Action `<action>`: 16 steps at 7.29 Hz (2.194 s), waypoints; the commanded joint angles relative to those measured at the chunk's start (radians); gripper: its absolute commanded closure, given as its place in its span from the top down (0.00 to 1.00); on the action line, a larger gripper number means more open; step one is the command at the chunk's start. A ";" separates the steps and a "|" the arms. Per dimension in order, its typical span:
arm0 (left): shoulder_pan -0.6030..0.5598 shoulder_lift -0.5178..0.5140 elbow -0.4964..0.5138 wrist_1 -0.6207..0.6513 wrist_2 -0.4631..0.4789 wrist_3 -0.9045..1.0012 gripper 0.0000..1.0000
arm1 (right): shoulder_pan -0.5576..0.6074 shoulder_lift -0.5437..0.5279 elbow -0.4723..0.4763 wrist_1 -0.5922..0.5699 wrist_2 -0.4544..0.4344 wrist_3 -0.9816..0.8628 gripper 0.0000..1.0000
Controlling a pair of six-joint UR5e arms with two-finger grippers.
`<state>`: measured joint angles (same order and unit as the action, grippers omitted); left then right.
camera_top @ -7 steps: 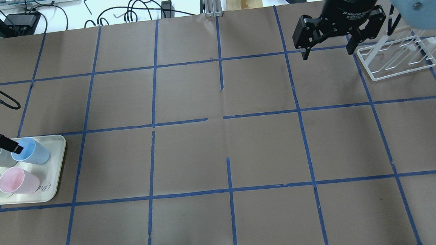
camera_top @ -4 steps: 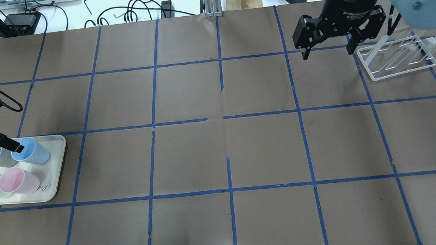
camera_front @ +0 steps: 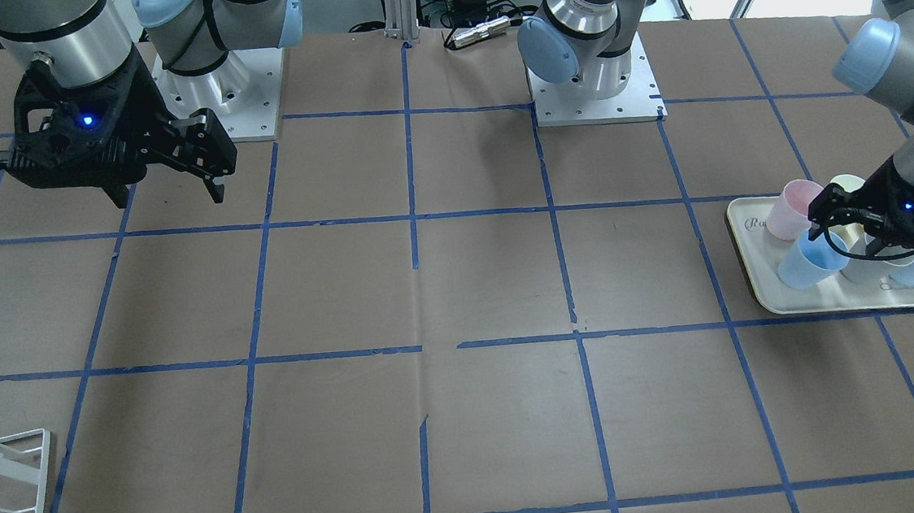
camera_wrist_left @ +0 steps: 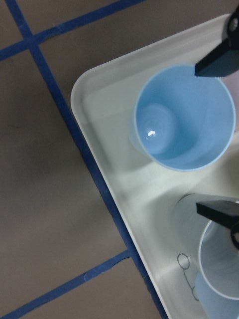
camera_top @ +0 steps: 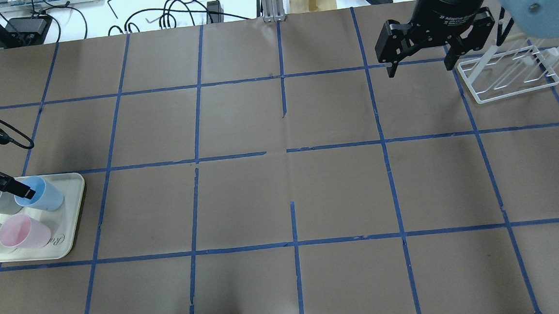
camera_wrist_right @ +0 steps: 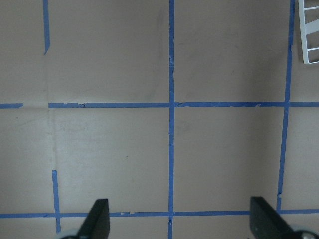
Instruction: Transfer IKEA cup to right arm and place on rack
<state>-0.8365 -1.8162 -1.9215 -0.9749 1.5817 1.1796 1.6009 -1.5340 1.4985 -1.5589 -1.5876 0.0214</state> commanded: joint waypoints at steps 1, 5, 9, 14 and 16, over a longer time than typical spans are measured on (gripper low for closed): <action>0.000 -0.017 0.007 -0.004 0.004 -0.003 0.87 | 0.001 0.000 0.000 0.002 0.000 0.000 1.00; 0.000 -0.049 0.007 -0.019 0.006 -0.005 0.82 | 0.001 0.000 0.000 0.003 0.000 0.002 1.00; -0.001 -0.051 0.010 -0.040 0.008 -0.006 0.00 | 0.001 0.000 0.000 0.005 0.000 0.002 1.00; -0.015 -0.015 0.077 -0.126 0.001 -0.018 0.00 | 0.001 0.000 0.000 0.000 0.001 0.000 1.00; -0.032 -0.002 0.218 -0.364 -0.076 -0.120 0.00 | -0.009 0.001 -0.004 -0.001 0.001 -0.011 1.00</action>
<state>-0.8558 -1.8280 -1.7869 -1.1960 1.5589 1.1265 1.5982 -1.5337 1.4970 -1.5590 -1.5864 0.0199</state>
